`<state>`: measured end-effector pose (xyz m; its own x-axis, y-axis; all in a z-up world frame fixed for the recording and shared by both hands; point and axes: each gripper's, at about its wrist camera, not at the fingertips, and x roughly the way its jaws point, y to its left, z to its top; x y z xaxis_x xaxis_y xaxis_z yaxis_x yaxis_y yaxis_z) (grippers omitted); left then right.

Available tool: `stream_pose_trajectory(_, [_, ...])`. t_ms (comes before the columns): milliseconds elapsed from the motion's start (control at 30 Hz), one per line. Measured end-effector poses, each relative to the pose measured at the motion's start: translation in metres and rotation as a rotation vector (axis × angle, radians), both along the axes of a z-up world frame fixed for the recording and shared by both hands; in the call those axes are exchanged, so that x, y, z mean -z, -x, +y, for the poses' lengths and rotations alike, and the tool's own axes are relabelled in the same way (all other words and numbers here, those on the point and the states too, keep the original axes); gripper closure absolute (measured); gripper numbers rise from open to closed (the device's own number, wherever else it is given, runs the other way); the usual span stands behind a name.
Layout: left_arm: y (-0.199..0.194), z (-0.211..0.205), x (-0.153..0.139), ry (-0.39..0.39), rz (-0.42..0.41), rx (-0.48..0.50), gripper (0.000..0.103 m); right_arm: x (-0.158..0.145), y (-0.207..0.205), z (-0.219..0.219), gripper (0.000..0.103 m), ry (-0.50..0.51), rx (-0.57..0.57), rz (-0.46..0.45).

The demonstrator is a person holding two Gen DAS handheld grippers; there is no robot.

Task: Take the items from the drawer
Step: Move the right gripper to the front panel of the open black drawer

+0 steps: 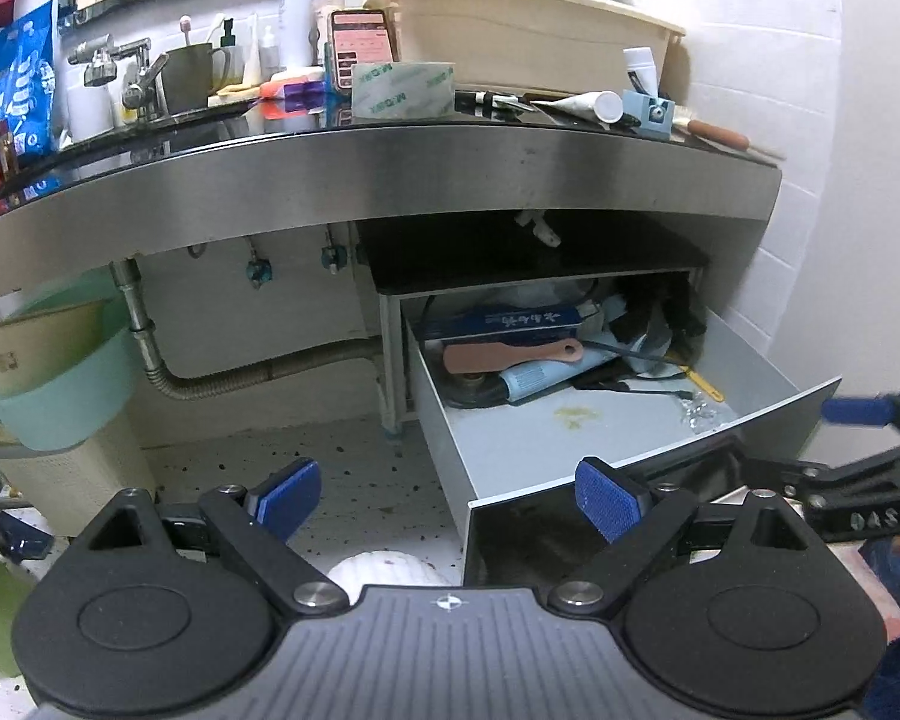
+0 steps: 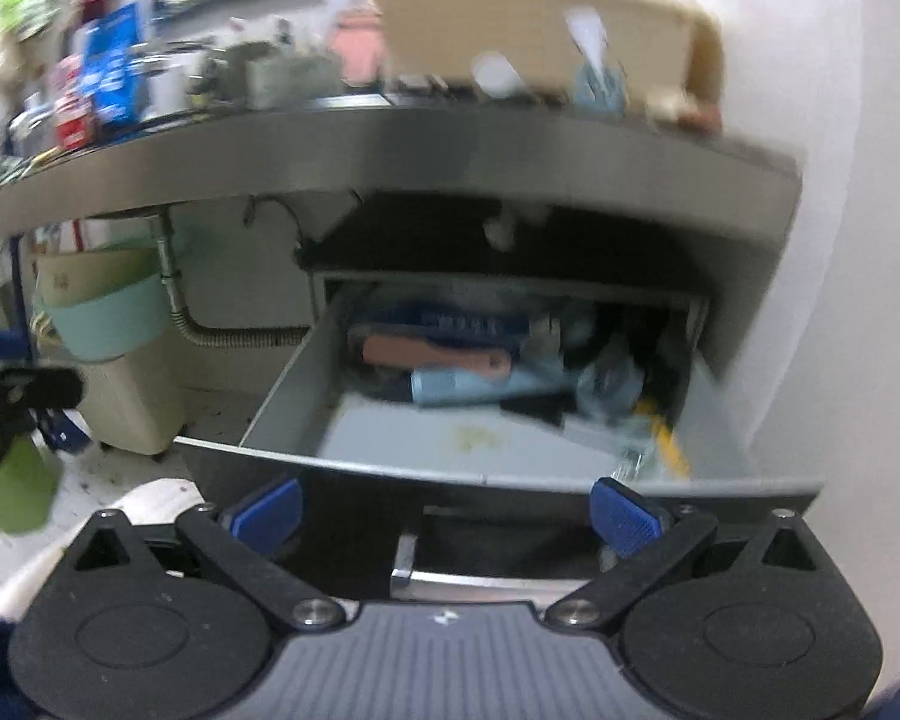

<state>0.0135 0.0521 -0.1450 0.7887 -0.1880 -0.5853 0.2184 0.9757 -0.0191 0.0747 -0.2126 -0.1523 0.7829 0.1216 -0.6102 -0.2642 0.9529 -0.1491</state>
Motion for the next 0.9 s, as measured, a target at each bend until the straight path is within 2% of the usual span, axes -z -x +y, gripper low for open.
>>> stream_pose_trajectory(67, [-0.001,0.003,0.001,0.009,0.006,-0.003,0.011,0.007,-0.006,-0.001,0.004,-0.008,0.018,0.027])
stream_pose_trajectory(133, [-0.002,0.005,0.001,0.025,0.012,-0.005,0.010,0.013,-0.013,-0.003,0.021,-0.016,0.035,0.054])
stream_pose_trajectory(300, [-0.005,0.004,0.006,0.026,0.032,-0.003,0.010,0.030,-0.029,-0.006,0.033,-0.035,0.080,0.122])
stream_pose_trajectory(367, [-0.005,0.000,0.008,0.016,0.039,0.011,0.010,0.037,-0.035,-0.007,0.048,-0.043,0.098,0.149])
stream_pose_trajectory(467, [-0.006,-0.005,0.011,0.005,0.046,0.030,0.010,0.046,-0.045,-0.010,0.060,-0.055,0.124,0.189])
stream_pose_trajectory(667, [-0.004,-0.013,0.015,-0.018,0.052,0.059,0.010,0.066,-0.064,-0.013,0.061,-0.072,0.175,0.266])
stream_pose_trajectory(900, [-0.003,-0.015,0.014,-0.024,0.042,0.064,0.010,0.078,-0.078,-0.006,0.061,-0.045,0.183,0.308])
